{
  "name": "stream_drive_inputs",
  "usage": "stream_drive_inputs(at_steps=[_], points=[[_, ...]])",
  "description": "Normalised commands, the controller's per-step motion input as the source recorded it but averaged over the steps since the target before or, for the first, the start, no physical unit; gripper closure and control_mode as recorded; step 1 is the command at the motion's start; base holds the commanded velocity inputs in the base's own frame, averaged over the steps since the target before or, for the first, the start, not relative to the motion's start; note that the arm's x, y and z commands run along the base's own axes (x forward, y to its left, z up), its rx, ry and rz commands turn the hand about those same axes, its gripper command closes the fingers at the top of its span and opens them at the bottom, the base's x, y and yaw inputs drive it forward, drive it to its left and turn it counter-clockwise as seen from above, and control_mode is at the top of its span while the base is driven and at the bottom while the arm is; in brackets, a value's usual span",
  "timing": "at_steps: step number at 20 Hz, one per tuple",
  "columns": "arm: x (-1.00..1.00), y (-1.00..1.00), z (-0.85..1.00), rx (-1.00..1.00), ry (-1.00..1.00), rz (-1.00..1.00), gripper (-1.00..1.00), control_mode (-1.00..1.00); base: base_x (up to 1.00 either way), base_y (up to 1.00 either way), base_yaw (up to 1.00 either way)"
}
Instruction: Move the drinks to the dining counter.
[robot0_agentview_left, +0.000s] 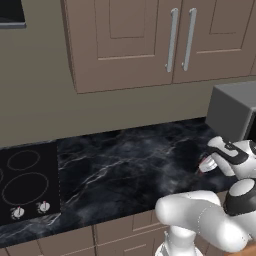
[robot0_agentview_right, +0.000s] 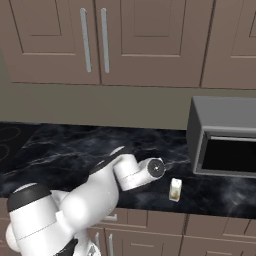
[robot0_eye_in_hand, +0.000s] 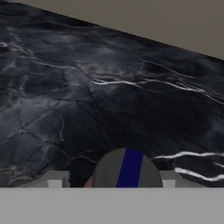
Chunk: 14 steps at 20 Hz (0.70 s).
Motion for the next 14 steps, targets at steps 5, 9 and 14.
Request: stream_drive_inputs(at_steps=[5, 9, 14], points=[[0.00, 0.00, -0.03, 0.00, 0.00, 0.00, 1.00, -1.00, 0.00, 0.00, 0.00], [-0.07, 0.00, 0.06, 0.00, -0.01, 0.00, 1.00, -1.00, 0.00, 0.00, 0.00], [-0.55, 0.04, 0.87, -0.01, -0.29, 0.04, 1.00, -1.00, 0.00, 0.00, 0.00]])
